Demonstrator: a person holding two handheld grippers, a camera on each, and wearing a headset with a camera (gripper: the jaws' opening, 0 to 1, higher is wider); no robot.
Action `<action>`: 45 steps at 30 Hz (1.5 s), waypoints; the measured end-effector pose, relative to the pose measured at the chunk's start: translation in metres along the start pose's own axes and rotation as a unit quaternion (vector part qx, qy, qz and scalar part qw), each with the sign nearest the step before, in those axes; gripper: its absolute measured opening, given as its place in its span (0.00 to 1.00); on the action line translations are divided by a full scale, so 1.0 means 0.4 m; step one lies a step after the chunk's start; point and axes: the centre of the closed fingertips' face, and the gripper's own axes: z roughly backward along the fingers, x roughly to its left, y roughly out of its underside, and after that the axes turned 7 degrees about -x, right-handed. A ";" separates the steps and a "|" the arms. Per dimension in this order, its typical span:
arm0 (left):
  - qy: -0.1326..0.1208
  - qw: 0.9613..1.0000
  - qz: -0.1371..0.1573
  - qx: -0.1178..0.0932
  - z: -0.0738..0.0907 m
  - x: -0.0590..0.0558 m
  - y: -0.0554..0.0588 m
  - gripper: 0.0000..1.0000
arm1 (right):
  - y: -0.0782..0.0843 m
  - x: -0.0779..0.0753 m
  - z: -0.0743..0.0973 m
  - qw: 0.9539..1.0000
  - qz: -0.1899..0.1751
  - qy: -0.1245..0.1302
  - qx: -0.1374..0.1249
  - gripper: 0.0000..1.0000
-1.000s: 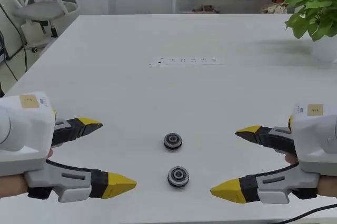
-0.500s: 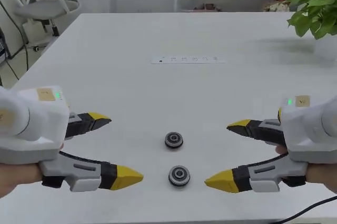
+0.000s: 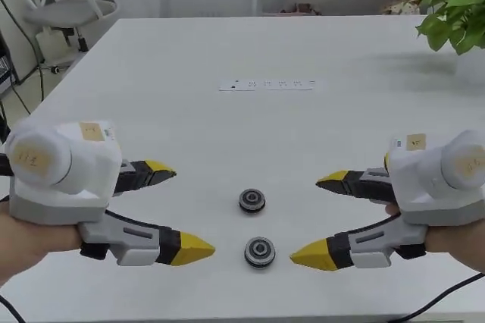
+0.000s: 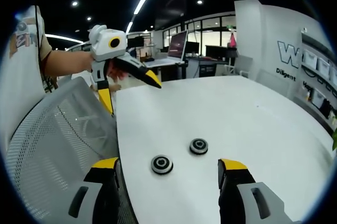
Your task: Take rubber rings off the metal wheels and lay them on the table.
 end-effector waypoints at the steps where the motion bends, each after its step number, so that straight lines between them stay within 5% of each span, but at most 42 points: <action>1: 0.001 1.000 0.000 0.001 -0.002 0.000 0.000 0.77 | 0.003 0.000 -0.003 1.000 0.001 -0.001 0.002 0.75; 17: 0.034 0.999 -0.018 0.032 -0.051 -0.015 0.049 0.67 | 0.060 0.015 -0.048 0.998 0.020 -0.038 0.044 0.66; 45: 0.091 0.994 -0.016 0.064 -0.171 -0.050 0.091 0.48 | 0.124 0.013 -0.124 0.993 0.017 -0.088 0.074 0.46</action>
